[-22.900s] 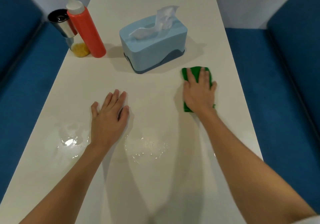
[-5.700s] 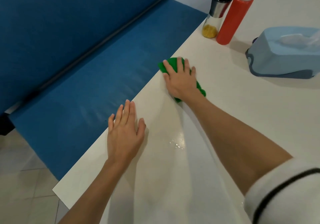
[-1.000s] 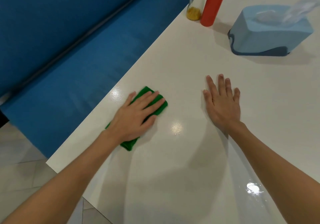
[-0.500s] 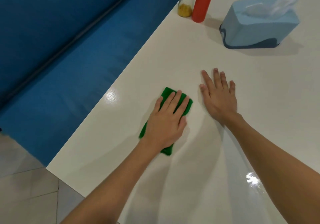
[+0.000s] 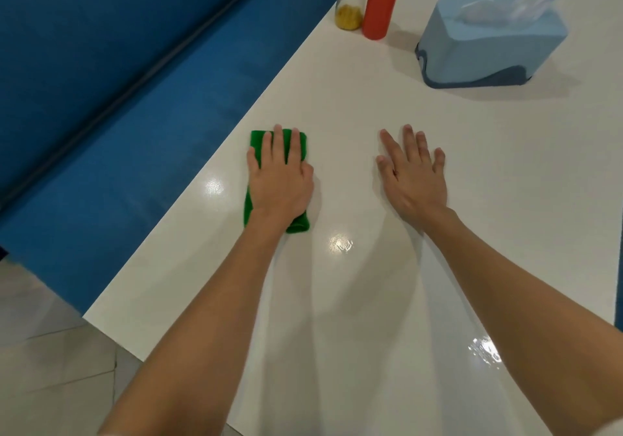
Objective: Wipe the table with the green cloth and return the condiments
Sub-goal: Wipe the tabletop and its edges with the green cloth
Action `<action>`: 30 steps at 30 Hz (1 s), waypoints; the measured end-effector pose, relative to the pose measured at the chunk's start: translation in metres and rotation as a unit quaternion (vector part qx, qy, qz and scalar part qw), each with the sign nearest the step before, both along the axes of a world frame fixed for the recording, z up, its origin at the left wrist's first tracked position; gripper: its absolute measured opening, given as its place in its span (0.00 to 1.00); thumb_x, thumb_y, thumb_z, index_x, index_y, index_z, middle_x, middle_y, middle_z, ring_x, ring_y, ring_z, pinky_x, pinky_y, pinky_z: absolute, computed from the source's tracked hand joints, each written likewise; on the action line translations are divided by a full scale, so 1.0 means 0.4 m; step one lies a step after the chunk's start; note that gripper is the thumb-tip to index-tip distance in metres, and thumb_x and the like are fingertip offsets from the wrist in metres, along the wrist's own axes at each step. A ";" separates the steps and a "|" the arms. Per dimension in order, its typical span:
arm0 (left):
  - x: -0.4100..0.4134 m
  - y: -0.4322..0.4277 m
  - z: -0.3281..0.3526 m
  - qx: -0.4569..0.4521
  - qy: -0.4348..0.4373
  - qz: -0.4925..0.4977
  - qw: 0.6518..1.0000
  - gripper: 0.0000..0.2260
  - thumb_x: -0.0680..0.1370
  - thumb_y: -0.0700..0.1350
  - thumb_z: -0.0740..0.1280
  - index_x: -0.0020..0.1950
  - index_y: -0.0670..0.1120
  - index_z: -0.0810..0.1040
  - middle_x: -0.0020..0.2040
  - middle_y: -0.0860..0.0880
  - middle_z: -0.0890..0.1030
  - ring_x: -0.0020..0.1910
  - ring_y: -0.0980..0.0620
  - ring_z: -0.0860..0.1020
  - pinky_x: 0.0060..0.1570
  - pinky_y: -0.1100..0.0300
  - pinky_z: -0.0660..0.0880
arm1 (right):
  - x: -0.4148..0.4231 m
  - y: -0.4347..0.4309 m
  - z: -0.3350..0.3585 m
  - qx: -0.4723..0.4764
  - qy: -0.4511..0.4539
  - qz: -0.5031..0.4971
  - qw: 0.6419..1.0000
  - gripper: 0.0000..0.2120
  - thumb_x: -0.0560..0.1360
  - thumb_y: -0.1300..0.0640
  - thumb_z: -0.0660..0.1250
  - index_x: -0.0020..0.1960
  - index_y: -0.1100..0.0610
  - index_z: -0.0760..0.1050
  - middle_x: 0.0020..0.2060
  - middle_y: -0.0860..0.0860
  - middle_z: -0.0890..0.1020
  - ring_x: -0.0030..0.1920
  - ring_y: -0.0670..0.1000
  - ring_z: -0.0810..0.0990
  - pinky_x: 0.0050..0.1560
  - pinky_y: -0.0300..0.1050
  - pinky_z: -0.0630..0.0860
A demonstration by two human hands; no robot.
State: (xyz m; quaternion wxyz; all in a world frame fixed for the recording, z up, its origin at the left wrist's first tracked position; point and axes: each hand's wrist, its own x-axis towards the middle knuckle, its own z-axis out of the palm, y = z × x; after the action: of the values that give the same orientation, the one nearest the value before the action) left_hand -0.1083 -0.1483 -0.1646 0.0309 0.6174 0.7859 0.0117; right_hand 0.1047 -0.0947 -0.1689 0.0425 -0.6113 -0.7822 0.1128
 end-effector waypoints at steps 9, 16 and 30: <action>0.147 -0.215 0.009 0.006 -0.066 -0.216 0.974 0.24 0.81 0.51 0.50 0.76 0.47 0.63 0.77 0.45 0.62 0.75 0.47 0.61 0.72 0.46 0.56 | 0.059 -0.048 0.032 -0.004 0.090 -0.059 0.994 0.22 0.83 0.52 0.46 0.76 0.53 0.58 0.77 0.56 0.53 0.77 0.55 0.48 0.74 0.57 0.42; -0.047 -0.198 0.010 -0.014 -0.030 -0.123 0.992 0.25 0.80 0.54 0.46 0.78 0.55 0.55 0.79 0.52 0.55 0.77 0.52 0.55 0.73 0.46 0.47 | 0.133 -0.109 0.003 -0.013 0.010 -0.061 0.998 0.25 0.82 0.45 0.41 0.78 0.46 0.46 0.78 0.54 0.46 0.77 0.55 0.42 0.73 0.61 0.39; 0.158 -0.173 0.019 0.001 -0.081 -0.205 0.975 0.24 0.80 0.50 0.49 0.76 0.51 0.62 0.77 0.49 0.61 0.76 0.50 0.60 0.73 0.49 0.55 | 0.138 -0.111 0.001 -0.011 0.010 -0.055 0.998 0.25 0.82 0.44 0.40 0.78 0.44 0.42 0.78 0.52 0.45 0.77 0.54 0.41 0.73 0.60 0.40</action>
State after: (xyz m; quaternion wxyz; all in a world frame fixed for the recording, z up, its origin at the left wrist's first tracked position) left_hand -0.0452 -0.2177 -0.1571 0.0955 0.7625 0.6375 0.0557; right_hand 0.1597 -0.1392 -0.1686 0.0493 -0.6526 -0.7457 0.1250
